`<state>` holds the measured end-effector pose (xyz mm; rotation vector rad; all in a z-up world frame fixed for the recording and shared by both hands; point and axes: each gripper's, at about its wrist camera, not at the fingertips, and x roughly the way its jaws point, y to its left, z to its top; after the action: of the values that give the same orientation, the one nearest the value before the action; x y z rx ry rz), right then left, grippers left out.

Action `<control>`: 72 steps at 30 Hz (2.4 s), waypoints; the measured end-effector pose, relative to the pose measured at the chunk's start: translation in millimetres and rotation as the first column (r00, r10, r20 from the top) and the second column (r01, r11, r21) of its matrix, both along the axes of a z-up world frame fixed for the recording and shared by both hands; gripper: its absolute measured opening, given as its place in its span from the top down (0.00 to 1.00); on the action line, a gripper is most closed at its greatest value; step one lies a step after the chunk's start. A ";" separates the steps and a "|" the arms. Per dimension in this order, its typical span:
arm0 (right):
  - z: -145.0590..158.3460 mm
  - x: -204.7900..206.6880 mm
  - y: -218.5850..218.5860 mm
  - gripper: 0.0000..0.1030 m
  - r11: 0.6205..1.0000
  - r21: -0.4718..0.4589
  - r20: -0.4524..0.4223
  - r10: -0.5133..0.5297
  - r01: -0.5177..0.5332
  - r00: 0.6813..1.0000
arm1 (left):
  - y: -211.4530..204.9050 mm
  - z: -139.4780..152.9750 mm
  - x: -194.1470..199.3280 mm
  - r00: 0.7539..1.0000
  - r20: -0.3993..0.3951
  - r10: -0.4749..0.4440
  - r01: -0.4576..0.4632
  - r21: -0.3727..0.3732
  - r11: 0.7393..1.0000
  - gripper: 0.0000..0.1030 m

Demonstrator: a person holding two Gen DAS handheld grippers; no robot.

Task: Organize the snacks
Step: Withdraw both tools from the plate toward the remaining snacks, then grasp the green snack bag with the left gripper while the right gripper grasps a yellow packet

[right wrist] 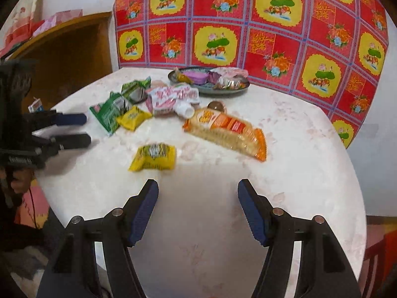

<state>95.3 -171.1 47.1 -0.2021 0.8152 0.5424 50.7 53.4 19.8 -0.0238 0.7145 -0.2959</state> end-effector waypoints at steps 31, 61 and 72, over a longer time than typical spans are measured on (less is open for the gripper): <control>-8.6 3.7 -11.6 0.43 0.991 0.136 0.058 0.004 -0.012 0.998 | 12.7 6.1 8.0 0.994 -0.089 0.069 -0.075 -0.061 0.995 0.58; 6.0 -5.1 25.6 0.69 0.995 0.086 0.023 0.040 -0.042 0.999 | 10.5 0.1 -11.4 0.999 -0.007 -0.050 0.048 -0.175 0.983 0.60; 1.5 -8.4 14.9 0.73 0.988 0.144 -0.008 0.057 -0.055 0.998 | 7.3 -2.8 -12.0 1.000 0.002 -0.027 0.027 -0.172 0.985 0.60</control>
<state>86.9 -156.3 48.6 -0.0898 0.7803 0.6531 38.7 60.7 17.0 -0.1781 0.6887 -0.3831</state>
